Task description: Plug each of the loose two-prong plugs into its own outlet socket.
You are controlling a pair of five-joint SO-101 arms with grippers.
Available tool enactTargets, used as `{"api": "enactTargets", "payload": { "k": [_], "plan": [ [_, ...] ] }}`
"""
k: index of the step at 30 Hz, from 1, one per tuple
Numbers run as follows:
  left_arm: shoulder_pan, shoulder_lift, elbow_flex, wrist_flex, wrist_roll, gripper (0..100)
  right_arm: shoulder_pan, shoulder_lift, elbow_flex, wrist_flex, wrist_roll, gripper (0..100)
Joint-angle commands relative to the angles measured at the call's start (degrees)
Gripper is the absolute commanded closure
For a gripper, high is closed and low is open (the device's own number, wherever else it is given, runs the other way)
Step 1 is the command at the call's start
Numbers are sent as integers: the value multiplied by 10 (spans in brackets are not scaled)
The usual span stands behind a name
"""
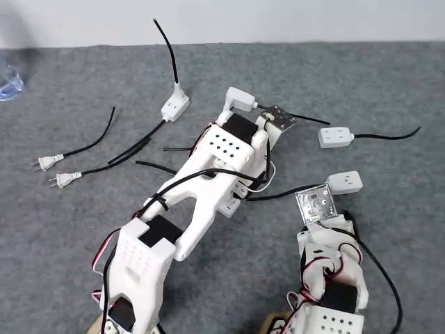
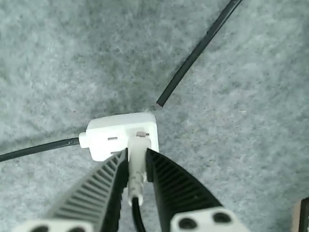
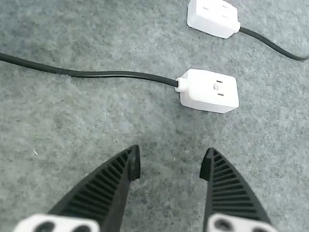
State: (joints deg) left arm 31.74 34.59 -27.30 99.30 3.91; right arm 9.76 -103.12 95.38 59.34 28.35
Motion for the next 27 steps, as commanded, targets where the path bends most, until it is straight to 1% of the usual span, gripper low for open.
{"api": "enactTargets", "payload": {
  "k": [1, 14, 20, 24, 27],
  "plan": [
    [12, -3, 25, 11, 9, 991, 7, -7, 9, -11, -4, 801],
    [13, -3, 28, 10, 25, 991, 7, -7, 9, -11, -4, 801],
    [9, 11, 46, -32, 24, 991, 7, -7, 9, -10, -4, 801],
    [8, 76, 78, -80, 23, 991, 7, -7, 9, -10, -4, 801],
    [8, 118, 68, -85, 22, 991, 7, -7, 9, -10, -4, 801]
  ]
}}
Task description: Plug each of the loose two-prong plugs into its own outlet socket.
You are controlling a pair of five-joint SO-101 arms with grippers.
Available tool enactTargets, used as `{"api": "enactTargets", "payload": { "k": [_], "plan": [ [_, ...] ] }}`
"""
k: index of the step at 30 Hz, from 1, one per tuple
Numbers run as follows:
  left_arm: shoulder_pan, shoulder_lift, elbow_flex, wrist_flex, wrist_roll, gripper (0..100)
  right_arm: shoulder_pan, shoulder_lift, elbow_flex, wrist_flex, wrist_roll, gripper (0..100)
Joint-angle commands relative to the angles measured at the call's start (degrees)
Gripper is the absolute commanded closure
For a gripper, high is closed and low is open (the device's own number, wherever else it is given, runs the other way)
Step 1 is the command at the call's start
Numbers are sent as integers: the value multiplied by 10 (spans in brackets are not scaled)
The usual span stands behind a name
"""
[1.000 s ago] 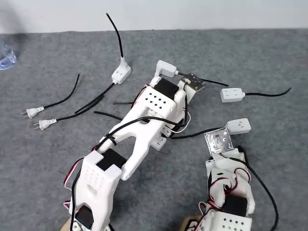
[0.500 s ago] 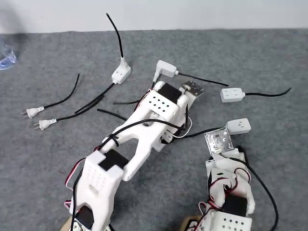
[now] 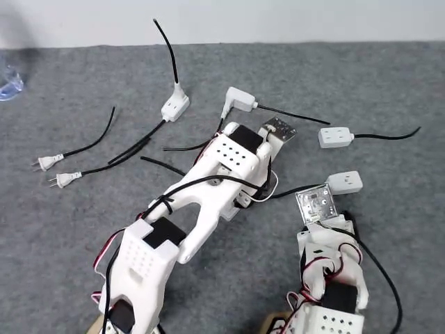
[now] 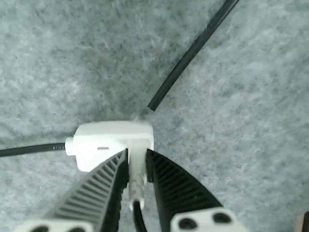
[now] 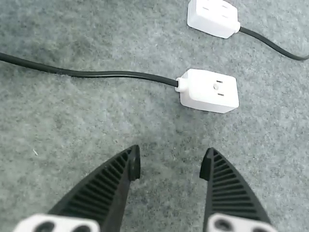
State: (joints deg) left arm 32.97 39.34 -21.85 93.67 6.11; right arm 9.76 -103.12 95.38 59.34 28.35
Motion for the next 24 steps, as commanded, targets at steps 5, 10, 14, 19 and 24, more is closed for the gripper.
{"api": "enactTargets", "payload": {
  "k": [5, 10, 14, 19, 24],
  "plan": [
    [-6, 50, -29, 3, -11, 989, 7, -7, 9, -10, -4, 801],
    [-5, -14, -54, 38, -37, 945, 7, -7, 9, -10, -4, 801],
    [-11, -58, -53, 55, -64, 833, 7, -7, 9, -10, -4, 801],
    [-18, -105, -57, 63, -149, 757, 7, -7, 9, -10, -4, 801],
    [-20, -155, -87, 62, -200, 750, 7, -7, 9, -10, -4, 801]
  ]
}}
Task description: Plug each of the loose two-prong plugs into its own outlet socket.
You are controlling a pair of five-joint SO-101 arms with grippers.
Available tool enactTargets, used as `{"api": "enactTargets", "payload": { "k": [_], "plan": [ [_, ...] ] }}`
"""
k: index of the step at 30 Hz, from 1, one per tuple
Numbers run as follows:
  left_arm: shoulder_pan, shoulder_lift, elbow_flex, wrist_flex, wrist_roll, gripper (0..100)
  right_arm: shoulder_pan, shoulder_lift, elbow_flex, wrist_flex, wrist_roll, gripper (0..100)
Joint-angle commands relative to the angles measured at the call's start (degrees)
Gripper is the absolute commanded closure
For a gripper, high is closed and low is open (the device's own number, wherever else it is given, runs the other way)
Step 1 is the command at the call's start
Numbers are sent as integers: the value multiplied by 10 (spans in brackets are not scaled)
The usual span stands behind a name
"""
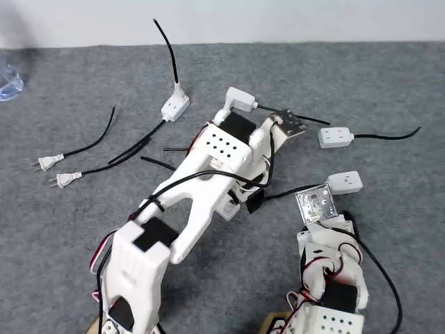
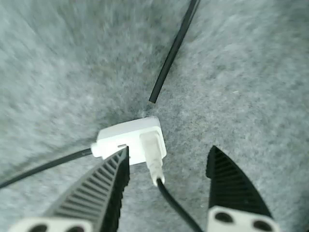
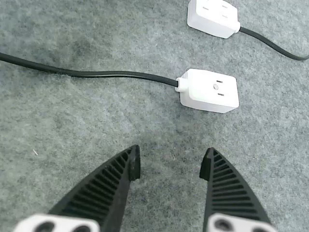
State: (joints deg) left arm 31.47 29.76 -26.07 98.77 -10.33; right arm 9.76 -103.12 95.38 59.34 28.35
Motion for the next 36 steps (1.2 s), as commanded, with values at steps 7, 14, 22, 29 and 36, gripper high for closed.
{"api": "enactTargets", "payload": {
  "k": [7, 14, 22, 29, 36],
  "plan": [
    [-4, -143, -77, 19, -112, 750, 7, -7, 10, -10, -4, 801],
    [-9, -302, -82, 18, -202, 753, 7, -7, 10, -10, -4, 801],
    [-215, -470, -76, -17, -110, 754, 6, -7, 10, -10, -4, 801],
    [-336, -491, 114, 9, -295, 754, 2, -7, 10, -10, -4, 801],
    [-327, -489, 379, -142, -520, 754, -8, -6, 10, -10, -4, 801]
  ]
}}
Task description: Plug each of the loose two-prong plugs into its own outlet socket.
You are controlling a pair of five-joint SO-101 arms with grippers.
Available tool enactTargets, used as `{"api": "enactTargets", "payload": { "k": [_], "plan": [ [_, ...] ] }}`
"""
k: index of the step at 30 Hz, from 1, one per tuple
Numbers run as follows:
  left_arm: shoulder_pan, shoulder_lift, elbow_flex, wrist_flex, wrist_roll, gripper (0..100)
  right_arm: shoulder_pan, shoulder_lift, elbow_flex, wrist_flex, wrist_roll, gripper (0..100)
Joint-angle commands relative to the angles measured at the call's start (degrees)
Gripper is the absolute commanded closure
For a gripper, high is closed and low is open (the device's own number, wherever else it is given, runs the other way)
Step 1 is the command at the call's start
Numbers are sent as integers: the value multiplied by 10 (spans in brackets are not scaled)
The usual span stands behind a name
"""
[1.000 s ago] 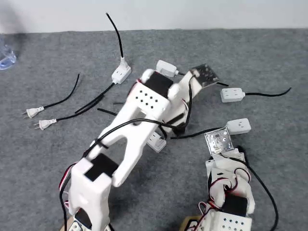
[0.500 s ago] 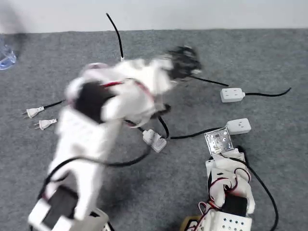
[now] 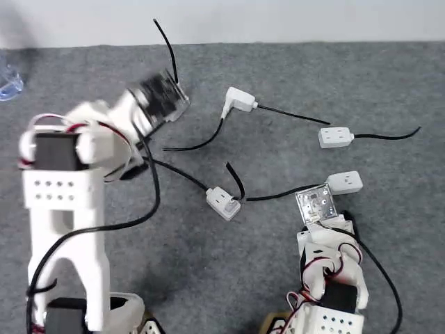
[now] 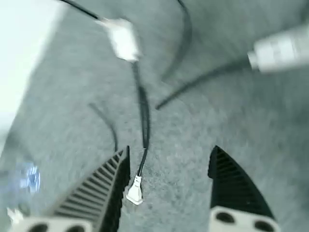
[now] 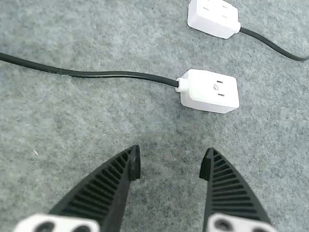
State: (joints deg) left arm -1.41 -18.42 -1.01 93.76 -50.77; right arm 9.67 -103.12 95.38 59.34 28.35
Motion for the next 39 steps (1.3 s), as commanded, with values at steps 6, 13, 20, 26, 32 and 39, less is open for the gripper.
{"api": "enactTargets", "payload": {
  "k": [6, 13, 20, 26, 32, 39],
  "plan": [
    [83, -6, 367, -370, -142, 754, -8, -6, 10, -11, -4, 801],
    [191, 55, 452, -552, -129, 754, -8, -6, 10, -10, -3, 801],
    [217, 221, 337, -532, -109, 754, -8, -6, 10, -10, -3, 801],
    [248, 210, 314, -470, -110, 754, -8, -6, 10, -10, -3, 801],
    [306, 241, 335, -474, -110, 754, -8, -5, 10, -10, -3, 801],
    [297, 290, 262, -418, -113, 777, -8, -5, 10, -9, -3, 801]
  ]
}}
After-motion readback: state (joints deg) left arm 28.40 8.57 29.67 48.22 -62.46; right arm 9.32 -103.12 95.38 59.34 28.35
